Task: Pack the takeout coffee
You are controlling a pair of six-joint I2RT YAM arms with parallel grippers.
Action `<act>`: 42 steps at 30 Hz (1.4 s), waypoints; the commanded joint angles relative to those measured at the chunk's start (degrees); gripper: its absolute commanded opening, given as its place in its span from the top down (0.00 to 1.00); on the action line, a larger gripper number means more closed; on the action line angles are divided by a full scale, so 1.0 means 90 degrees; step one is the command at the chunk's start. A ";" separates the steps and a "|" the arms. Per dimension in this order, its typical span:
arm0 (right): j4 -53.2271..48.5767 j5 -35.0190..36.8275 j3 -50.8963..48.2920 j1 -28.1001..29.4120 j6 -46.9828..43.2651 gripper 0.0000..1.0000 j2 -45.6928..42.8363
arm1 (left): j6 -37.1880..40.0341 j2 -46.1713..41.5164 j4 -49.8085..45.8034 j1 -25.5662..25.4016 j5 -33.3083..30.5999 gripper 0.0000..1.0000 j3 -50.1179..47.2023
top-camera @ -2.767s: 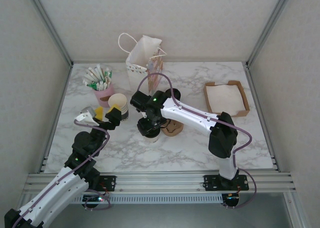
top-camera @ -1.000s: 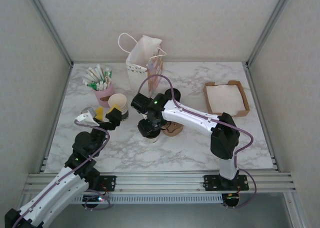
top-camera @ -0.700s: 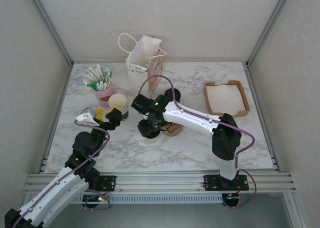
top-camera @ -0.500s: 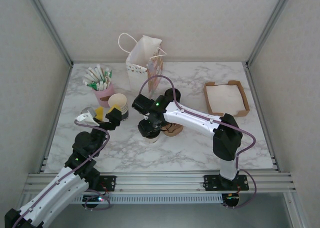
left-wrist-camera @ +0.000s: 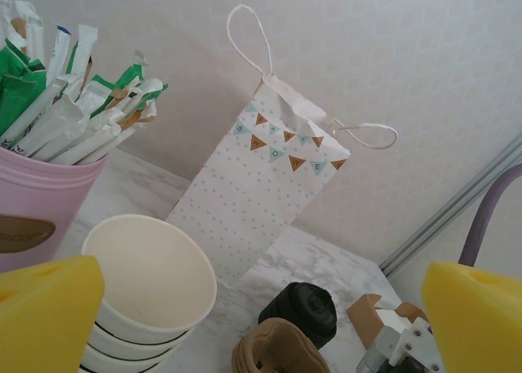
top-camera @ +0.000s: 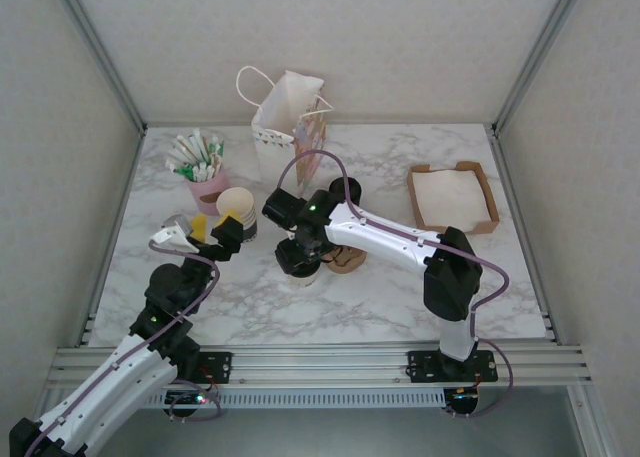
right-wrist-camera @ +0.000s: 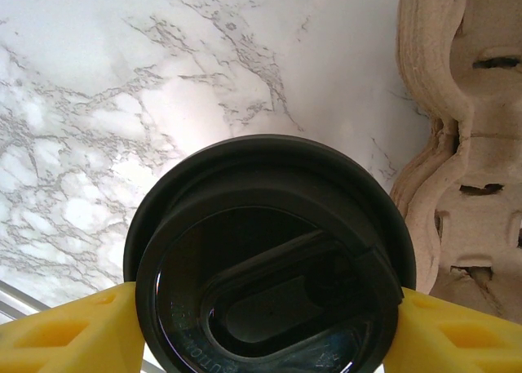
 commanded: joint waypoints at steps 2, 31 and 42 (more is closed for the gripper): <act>-0.0450 -0.0126 -0.0064 0.0107 -0.0044 0.32 0.0443 | 0.0082 -0.0007 0.0091 0.0065 -0.0014 0.00 -0.0077; -0.0613 -0.0847 0.0163 0.0280 -0.2335 0.22 0.0600 | 0.0141 0.0070 0.0167 0.0065 -0.0060 0.00 -0.0122; -0.0618 -0.0677 0.0537 0.0281 -0.1884 0.11 0.0087 | 0.0149 0.0189 0.0227 0.0065 -0.0012 0.00 -0.0127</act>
